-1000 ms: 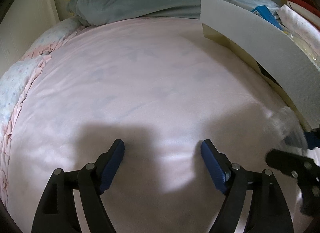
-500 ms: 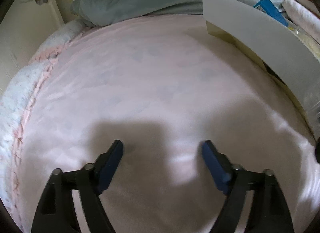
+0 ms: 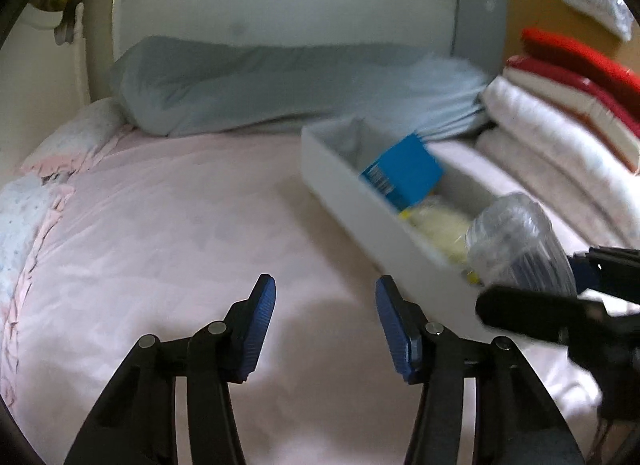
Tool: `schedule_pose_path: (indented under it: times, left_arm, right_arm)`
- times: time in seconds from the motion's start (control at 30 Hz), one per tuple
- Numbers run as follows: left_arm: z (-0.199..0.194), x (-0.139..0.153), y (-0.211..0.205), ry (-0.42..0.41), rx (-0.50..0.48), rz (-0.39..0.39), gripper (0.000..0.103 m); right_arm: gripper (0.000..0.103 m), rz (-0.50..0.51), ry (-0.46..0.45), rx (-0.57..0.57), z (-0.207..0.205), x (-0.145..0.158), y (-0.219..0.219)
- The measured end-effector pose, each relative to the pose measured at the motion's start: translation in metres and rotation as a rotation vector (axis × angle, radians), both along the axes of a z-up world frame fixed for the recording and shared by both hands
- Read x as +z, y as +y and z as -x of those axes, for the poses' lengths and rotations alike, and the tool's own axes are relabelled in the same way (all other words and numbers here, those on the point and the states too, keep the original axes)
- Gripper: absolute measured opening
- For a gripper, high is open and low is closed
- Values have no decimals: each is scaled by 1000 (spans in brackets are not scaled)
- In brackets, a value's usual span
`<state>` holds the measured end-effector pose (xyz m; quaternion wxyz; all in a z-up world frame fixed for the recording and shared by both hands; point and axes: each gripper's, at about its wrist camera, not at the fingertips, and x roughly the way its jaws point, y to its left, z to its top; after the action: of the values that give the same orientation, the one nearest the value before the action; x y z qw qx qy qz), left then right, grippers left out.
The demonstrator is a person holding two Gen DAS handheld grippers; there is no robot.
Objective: Organize objects
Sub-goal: 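Carry the clear cup with the right gripper over the white bin, then lower the cup into the bin and open the right gripper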
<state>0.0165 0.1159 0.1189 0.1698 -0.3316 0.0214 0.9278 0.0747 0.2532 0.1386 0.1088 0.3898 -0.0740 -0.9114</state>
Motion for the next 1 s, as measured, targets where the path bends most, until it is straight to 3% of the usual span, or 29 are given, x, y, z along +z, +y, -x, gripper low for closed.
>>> schedule_pose_path:
  times: [0.17,0.3,0.37,0.5,0.67,0.7,0.8,0.9,1.0]
  left_arm:
    - [-6,9,4,25,-38,-37,53]
    - [-10,9,12,30,-67,-27,53]
    - [-13,9,14,39,-75,-18,53]
    - [-15,12,15,43,-78,-20,53]
    - [-15,13,14,64,-51,-31,54]
    - [-16,9,13,59,-41,-23,53]
    - [-13,0,11,3,-26,-23,53]
    - [-15,3,15,-21,-34,-79,53]
    - [-21,12,24,-17,-50,-100,53]
  right_arm:
    - [40,-8,63,-124,-11,17,17]
    - [41,16,20,-277,1,9,48]
    - [42,78,-18,-327,0,3,71]
    - [43,172,-96,-333,15,-7,93]
    - [48,115,33,-255,-1,-3,100]
    - [52,127,29,-252,-2,-4,101]
    - [52,248,-62,-173,14,-6,99]
    - [52,142,-79,-277,7,-4,102]
    - [52,187,-90,-347,0,-2,113]
